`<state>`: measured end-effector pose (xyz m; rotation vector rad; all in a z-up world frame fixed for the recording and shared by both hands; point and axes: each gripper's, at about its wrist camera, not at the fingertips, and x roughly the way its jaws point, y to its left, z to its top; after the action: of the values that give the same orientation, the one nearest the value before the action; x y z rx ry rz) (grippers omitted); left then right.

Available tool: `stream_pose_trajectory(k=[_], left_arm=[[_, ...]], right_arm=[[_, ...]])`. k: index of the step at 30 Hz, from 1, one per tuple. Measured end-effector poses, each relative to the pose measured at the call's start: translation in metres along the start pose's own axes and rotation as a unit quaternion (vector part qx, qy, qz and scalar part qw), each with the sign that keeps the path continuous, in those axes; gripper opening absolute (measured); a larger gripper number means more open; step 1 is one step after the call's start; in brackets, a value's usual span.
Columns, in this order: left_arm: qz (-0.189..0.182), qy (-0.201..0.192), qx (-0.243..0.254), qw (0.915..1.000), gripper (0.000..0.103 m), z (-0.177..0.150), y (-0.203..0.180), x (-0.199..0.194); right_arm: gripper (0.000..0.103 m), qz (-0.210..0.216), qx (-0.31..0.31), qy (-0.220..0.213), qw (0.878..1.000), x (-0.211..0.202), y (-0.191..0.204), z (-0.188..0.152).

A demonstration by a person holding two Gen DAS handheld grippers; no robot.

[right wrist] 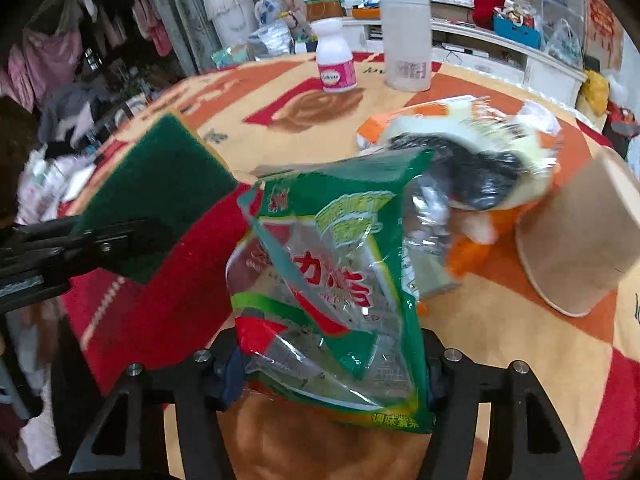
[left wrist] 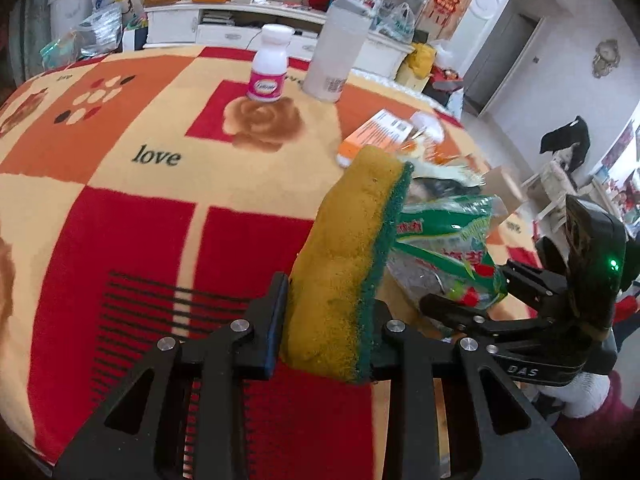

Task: Collect trash
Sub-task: 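Carry the sponge and green snack bag over the black bin with both tools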

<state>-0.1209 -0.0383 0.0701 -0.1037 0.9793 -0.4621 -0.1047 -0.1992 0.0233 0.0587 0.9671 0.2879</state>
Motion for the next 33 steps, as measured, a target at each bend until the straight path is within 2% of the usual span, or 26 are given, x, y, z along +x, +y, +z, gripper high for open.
stream_pose_trajectory(k=[3,8,23,33], left_arm=[[-0.013,-0.011,0.009,0.9998,0.027,0.001,-0.016,-0.006],[-0.039,-0.011,0.023,0.9989,0.027,0.002,-0.047,-0.007],[-0.112,0.007,0.096,0.9890,0.027,0.011,-0.165,0.013],[-0.150,0.037,0.142,0.9777,0.027,0.012,-0.248,0.049]], right_arm=[[0.059,0.011,-0.001,-0.015,1.000,-0.023,-0.006,-0.004],[0.059,0.002,0.003,-0.029,1.000,-0.055,-0.019,-0.015],[0.059,-0.042,0.098,-0.067,0.992,-0.120,-0.113,-0.056],[0.059,-0.105,0.167,-0.090,0.976,-0.167,-0.191,-0.094]])
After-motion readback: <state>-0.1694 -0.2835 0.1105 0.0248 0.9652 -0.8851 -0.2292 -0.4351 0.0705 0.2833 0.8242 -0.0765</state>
